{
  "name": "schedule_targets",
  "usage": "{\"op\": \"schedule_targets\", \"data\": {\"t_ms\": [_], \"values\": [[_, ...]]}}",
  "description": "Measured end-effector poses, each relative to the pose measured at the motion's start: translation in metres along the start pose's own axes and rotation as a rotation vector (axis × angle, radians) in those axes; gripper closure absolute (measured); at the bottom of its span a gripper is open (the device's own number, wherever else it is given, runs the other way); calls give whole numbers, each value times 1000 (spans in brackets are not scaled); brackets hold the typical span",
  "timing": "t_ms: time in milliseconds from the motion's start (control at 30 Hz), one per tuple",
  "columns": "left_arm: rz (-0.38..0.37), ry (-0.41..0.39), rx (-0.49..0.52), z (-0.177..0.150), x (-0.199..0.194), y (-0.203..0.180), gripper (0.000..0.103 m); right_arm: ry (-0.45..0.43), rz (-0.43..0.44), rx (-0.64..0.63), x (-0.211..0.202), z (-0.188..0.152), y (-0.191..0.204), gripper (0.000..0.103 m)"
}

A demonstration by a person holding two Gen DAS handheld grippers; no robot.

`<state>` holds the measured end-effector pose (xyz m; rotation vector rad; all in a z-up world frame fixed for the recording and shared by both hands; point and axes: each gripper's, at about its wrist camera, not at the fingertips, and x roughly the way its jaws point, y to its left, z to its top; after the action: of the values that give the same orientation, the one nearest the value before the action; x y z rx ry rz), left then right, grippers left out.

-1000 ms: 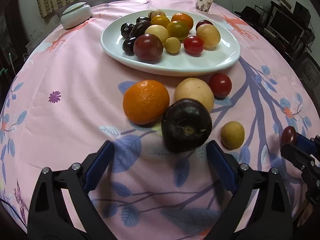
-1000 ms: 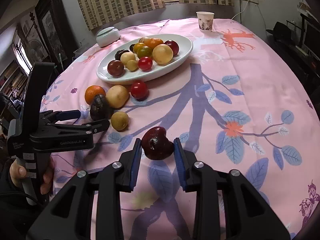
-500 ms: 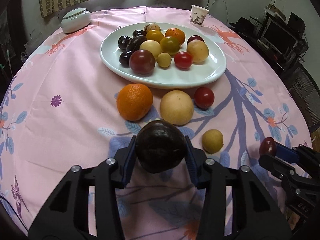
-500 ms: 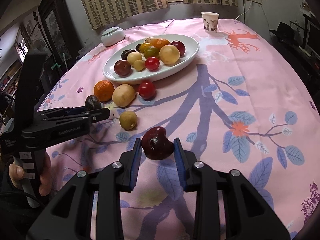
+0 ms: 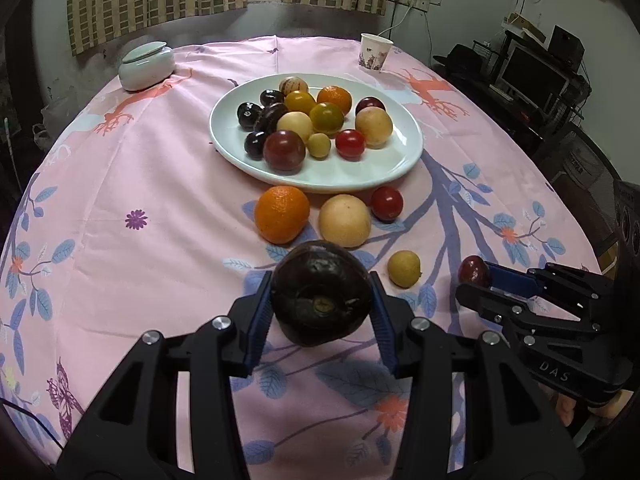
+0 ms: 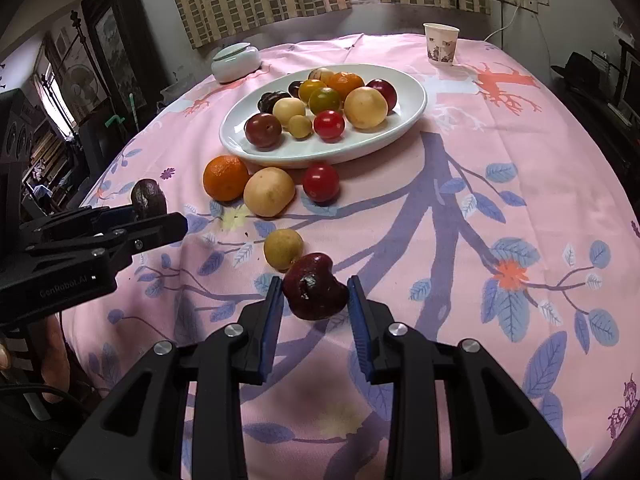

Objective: Organize fruits
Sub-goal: 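Carry the plum and cherry onto the white plate and open both tools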

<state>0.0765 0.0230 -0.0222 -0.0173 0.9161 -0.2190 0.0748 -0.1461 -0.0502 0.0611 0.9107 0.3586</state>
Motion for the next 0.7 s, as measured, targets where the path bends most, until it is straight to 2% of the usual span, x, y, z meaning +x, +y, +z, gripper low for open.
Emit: {"op": "schedule_targets", "data": {"t_ms": [167, 300, 533, 700], "values": [[38, -32, 23, 30, -4, 10, 57, -7, 2, -39, 0, 19, 0, 70], [41, -41, 29, 73, 7, 22, 57, -32, -17, -89, 3, 56, -2, 70], [96, -55, -56, 160, 65, 48, 57, -98, -49, -152, 41, 143, -6, 70], [140, 6, -77, 191, 113, 55, 57, -77, -85, -157, 80, 176, -8, 70]]}}
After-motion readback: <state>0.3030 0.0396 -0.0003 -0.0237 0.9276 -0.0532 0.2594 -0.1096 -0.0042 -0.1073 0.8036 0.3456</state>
